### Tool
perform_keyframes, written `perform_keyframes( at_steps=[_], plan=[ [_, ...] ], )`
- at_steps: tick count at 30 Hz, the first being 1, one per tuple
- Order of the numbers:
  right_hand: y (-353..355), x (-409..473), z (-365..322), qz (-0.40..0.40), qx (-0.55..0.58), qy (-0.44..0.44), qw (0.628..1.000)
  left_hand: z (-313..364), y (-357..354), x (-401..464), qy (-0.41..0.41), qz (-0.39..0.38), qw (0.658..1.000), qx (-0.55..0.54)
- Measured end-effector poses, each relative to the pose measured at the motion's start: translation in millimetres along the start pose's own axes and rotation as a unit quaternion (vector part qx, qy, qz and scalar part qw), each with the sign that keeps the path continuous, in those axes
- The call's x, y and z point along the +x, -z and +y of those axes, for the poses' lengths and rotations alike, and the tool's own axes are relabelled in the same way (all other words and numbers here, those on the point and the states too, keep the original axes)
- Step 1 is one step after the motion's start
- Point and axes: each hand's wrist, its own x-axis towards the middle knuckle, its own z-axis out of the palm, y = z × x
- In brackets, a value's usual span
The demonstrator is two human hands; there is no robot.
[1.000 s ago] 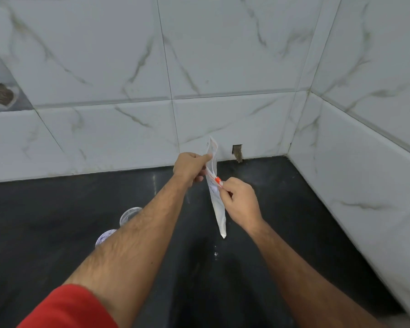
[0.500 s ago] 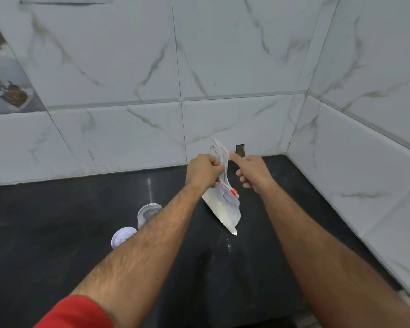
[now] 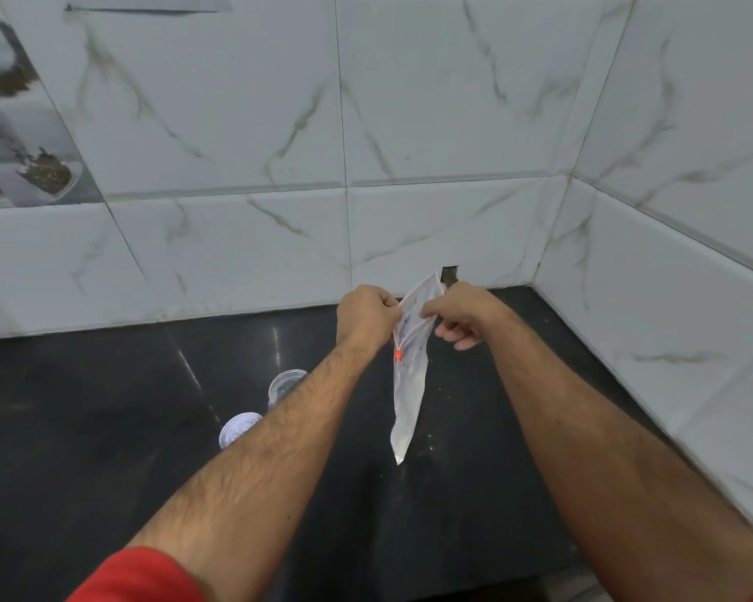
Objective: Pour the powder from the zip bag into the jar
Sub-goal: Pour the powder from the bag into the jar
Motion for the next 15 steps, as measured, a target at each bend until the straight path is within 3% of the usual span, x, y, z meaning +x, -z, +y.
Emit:
perform_keyframes(
  at_steps=[3, 9, 15],
  plan=[
    [-2, 1, 2, 0.005, 0.015, -0.006, 1.0, -5, 8, 0, 0.011, 0.002, 1.0, 0.008],
    [23, 6, -1, 0.126, -0.016, 0.037, 0.991, -18, 33, 4, 0.036, 0.016, 0.999, 0.015],
    [9, 12, -5, 0.129, 0.046, 0.053, 0.989, -26, 21, -14, 0.025, -0.086, 0.991, -0.095]
  ],
)
